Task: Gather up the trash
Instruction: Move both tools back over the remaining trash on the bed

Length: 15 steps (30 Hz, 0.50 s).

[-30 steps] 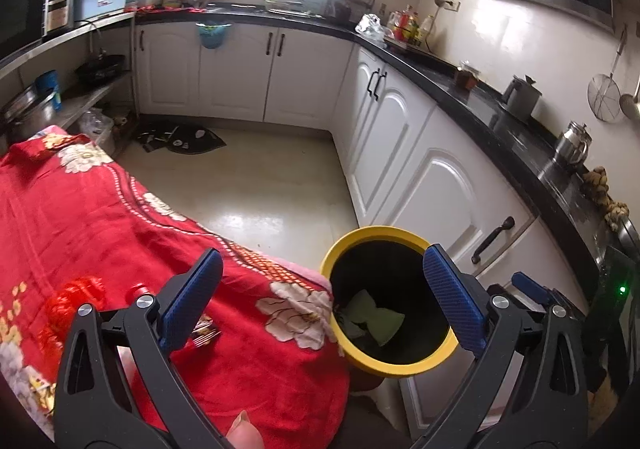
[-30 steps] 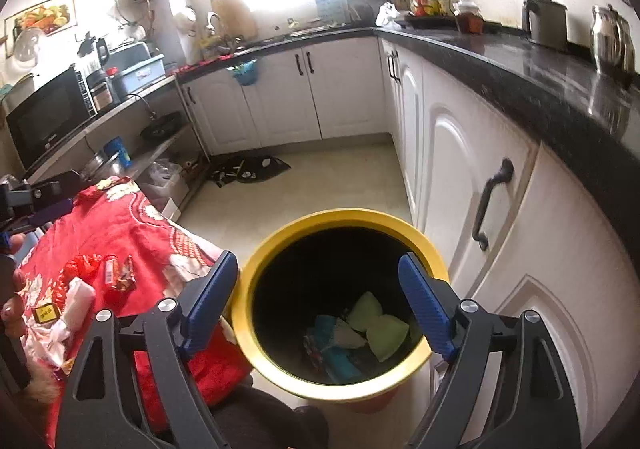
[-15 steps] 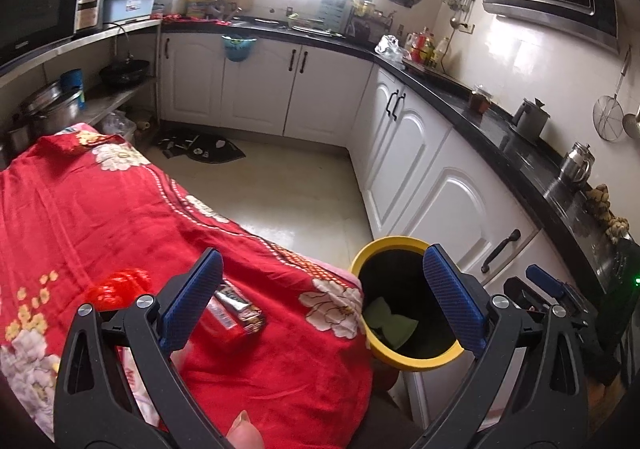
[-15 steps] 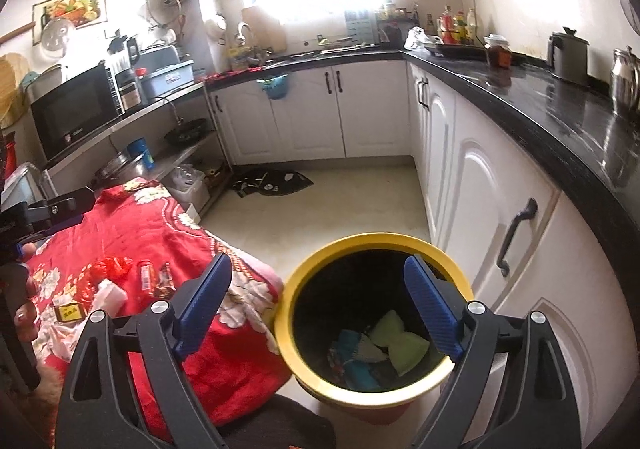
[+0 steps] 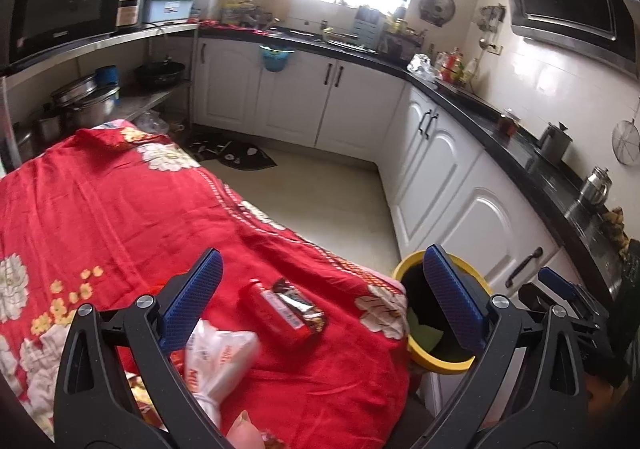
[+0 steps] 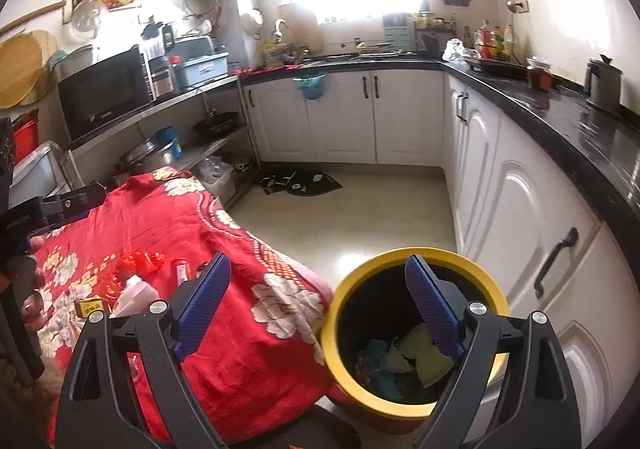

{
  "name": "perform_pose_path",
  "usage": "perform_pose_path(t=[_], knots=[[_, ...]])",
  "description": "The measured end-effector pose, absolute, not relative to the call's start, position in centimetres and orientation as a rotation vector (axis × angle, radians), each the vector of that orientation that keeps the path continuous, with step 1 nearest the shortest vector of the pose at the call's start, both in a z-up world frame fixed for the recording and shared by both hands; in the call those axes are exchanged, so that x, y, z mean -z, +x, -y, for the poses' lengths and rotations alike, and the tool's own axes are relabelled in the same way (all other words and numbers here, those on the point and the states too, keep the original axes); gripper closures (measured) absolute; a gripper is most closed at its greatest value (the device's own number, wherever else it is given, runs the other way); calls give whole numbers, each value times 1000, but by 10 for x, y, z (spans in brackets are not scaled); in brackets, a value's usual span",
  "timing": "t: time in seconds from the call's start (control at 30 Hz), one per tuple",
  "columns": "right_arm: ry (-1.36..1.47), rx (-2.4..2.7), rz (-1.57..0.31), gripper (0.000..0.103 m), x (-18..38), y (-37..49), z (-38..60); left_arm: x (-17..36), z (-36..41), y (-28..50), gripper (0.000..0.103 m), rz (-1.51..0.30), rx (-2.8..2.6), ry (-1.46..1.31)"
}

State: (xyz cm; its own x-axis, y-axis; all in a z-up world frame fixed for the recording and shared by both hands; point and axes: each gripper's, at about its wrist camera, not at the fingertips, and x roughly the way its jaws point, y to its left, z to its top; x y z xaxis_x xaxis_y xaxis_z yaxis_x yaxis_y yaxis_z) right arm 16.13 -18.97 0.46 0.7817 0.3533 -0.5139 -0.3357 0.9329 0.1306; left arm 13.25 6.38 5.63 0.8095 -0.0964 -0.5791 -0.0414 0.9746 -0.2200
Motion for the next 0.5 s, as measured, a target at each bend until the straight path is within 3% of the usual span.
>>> perform_pose_path(t=[0.5], knots=[[-68, -527, -597, 17, 3, 164, 109, -44, -132, 112, 11, -643, -106, -270]])
